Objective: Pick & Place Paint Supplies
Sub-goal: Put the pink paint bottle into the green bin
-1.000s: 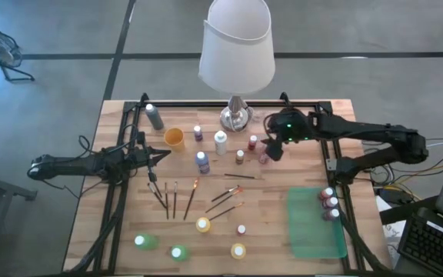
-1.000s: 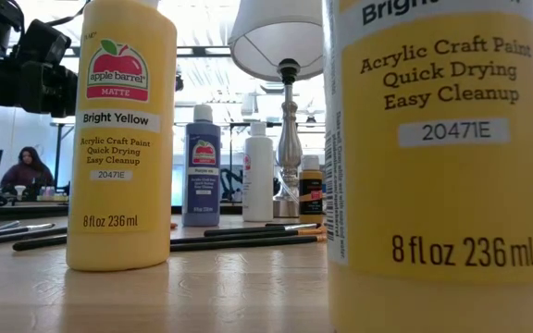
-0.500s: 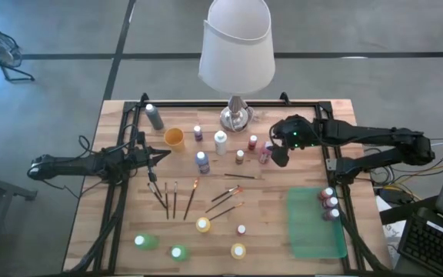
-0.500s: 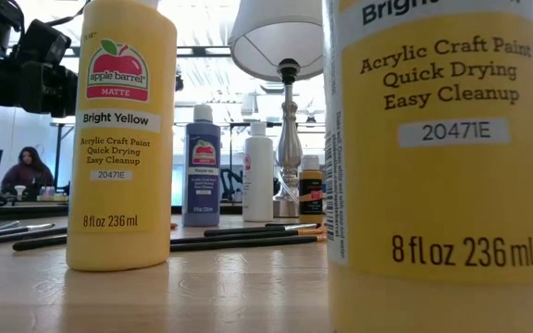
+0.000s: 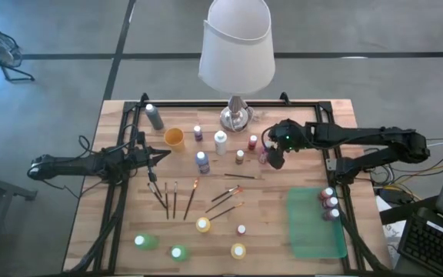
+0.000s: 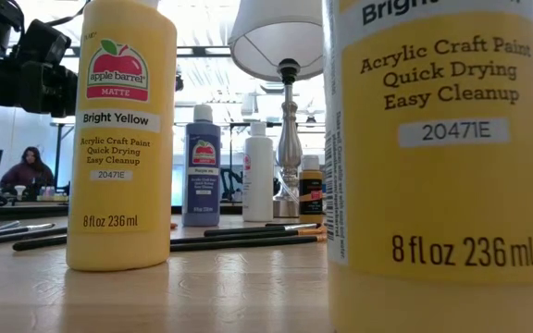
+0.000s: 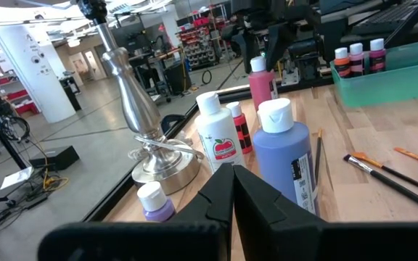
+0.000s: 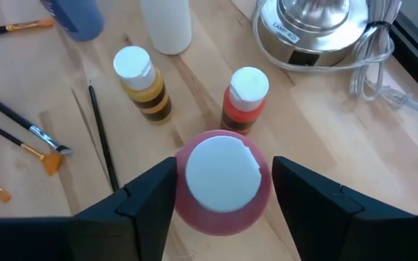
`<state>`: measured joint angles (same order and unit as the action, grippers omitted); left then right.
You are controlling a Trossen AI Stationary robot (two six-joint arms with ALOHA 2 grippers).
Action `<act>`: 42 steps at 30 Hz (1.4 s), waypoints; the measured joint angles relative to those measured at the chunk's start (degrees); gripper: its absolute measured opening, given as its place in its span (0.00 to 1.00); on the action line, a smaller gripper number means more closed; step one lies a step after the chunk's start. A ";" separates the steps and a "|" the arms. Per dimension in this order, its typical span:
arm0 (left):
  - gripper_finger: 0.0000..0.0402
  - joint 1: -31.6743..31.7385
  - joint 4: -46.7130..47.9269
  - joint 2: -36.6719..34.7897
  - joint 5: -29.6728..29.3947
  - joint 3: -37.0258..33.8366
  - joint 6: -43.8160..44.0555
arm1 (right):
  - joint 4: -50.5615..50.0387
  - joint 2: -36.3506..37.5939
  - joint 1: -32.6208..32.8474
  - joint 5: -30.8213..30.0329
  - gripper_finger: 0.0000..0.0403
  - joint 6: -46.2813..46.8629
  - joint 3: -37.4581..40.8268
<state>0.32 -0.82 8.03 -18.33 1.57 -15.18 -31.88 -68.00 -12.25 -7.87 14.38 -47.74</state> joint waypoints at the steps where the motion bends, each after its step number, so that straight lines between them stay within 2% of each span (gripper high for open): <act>1: 0.03 0.00 0.01 -0.01 0.02 -0.01 -0.02 | 0.09 0.01 0.00 -0.05 0.52 -0.02 0.02; 14: 0.03 0.00 0.02 0.00 0.00 0.00 -0.01 | 0.15 0.03 0.00 -1.27 0.28 -0.92 0.08; 19: 0.03 0.02 0.02 -0.01 0.00 0.00 0.00 | 0.11 0.03 0.00 -1.23 0.28 -1.07 0.08; 25: 0.03 0.05 0.02 0.00 0.01 0.01 -0.01 | 0.14 0.03 0.00 -1.25 0.34 -1.10 0.10; 30: 0.03 0.04 0.00 0.00 0.00 0.01 -0.02 | 0.36 0.27 0.00 -1.10 0.28 -1.40 0.17; 33: 0.03 0.04 0.01 -0.01 0.01 0.00 -0.01 | 0.15 0.84 0.00 -1.01 0.28 -1.46 0.26; 42: 0.03 0.04 0.01 -0.02 0.01 -0.01 -0.02 | -5.58 6.73 2.81 -0.49 0.31 1.75 -0.60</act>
<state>0.36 -0.81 8.01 -18.32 1.56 -15.20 -37.46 -61.27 -9.44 -8.37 16.12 -48.34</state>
